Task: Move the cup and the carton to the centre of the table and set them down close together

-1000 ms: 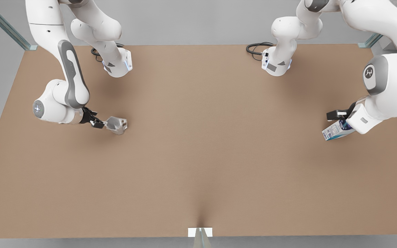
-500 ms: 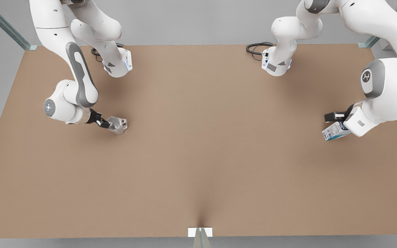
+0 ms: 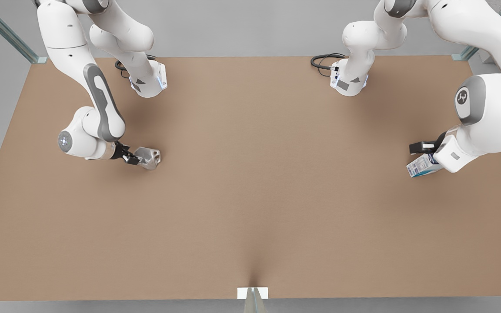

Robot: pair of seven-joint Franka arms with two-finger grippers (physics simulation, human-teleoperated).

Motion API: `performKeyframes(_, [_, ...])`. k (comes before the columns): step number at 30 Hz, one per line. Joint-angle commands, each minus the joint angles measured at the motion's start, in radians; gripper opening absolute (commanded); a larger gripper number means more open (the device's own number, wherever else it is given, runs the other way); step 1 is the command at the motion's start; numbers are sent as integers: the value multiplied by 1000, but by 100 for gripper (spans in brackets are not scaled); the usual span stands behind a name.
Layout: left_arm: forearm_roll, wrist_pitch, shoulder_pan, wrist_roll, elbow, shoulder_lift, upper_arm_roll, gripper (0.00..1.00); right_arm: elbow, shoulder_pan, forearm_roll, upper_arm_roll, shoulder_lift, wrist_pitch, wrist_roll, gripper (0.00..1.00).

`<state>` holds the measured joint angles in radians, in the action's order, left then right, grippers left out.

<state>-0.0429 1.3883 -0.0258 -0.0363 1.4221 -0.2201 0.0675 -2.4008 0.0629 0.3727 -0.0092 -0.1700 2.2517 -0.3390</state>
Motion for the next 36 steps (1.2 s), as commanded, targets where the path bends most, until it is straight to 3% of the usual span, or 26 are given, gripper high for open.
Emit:
performKeyframes(1, [0,0,0,-1,0,1,0,100,0,0,0,0,-2,3,0,100])
performKeyframes(2, [0,0,0,-1,0,1,0,100,0,-2,3,0,-6,3,0,98])
performKeyframes(4, [0,-5,0,-2,0,1,2,100,3,2,8,0,-5,2,28,47])
performKeyframes(5, [0,-5,0,-2,0,1,0,100,3,-3,8,0,-9,2,31,35])
performKeyframes(6, [0,-6,0,-2,0,1,0,100,3,-6,8,0,-8,2,31,31])
performKeyframes(13, [0,-6,0,-1,0,1,0,100,6,-17,14,2,-34,2,32,31])
performKeyframes(19, [0,-6,0,-1,0,2,2,100,12,-17,15,2,-51,2,86,22])
performKeyframes(36, [6,-20,-3,7,-6,1,-3,100,106,-17,14,41,-32,-61,87,22])
